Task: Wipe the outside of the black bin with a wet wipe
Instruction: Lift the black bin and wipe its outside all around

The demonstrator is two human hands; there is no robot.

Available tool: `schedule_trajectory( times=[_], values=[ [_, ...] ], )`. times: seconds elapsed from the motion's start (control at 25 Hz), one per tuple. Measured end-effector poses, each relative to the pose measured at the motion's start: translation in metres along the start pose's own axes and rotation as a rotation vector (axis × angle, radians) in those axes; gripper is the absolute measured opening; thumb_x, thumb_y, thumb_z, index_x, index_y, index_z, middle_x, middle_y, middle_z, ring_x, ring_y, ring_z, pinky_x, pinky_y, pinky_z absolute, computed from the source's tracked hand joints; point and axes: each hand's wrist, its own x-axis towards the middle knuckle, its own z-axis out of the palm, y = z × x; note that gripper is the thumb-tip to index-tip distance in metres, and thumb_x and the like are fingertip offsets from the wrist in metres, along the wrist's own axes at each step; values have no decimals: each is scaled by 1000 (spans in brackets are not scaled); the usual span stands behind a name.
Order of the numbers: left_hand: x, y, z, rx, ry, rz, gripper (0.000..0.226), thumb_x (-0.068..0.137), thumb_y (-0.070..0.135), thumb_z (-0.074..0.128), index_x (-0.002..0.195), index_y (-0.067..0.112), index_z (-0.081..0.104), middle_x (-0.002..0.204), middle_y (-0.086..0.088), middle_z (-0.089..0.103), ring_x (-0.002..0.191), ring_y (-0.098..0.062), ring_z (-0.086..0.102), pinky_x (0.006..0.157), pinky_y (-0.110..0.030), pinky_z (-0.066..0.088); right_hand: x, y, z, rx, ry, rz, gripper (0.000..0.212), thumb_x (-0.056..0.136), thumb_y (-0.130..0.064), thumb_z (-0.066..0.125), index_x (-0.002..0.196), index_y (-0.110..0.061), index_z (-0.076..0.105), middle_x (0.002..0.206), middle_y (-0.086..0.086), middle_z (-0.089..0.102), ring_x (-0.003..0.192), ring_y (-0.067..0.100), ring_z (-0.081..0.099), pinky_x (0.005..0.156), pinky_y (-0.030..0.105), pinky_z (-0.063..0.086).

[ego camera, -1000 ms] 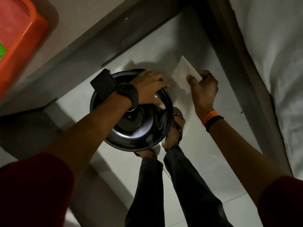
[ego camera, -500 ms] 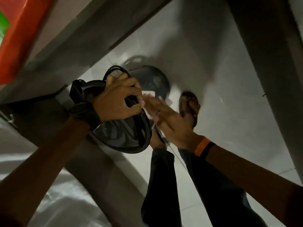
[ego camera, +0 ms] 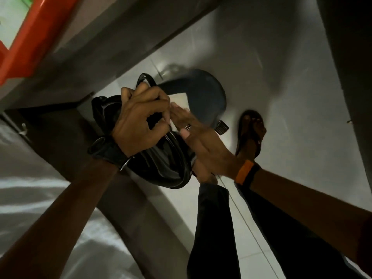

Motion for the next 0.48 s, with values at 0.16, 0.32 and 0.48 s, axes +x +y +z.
schedule_trajectory(
  times=[0.16, 0.32, 0.48],
  values=[
    [-14, -10, 3, 15, 36, 51, 18, 75, 19, 49, 62, 13, 60, 86, -2, 66, 85, -25, 55, 79, -53, 31, 57, 31, -37, -213, 108, 336, 45, 112, -22, 28, 155, -18, 39, 166, 2, 32, 160, 21, 17, 131, 34, 2],
    [-27, -17, 7, 35, 68, 67, 14, 74, 9, 55, 60, 13, 57, 84, -1, 65, 81, -26, 55, 78, -52, 30, 76, 16, -30, -360, 1, 241, 45, 112, -28, 26, 154, -24, 40, 166, -3, 30, 150, -15, 5, 120, 6, -12],
    [-42, -28, 7, 49, 103, 63, 15, 75, 17, 50, 61, 14, 57, 84, -2, 65, 80, -27, 55, 78, -46, 28, 57, 10, 2, -350, -171, -102, 51, 110, -41, 22, 154, -20, 38, 163, 2, 34, 155, -5, 12, 122, 8, -13]
  ],
)
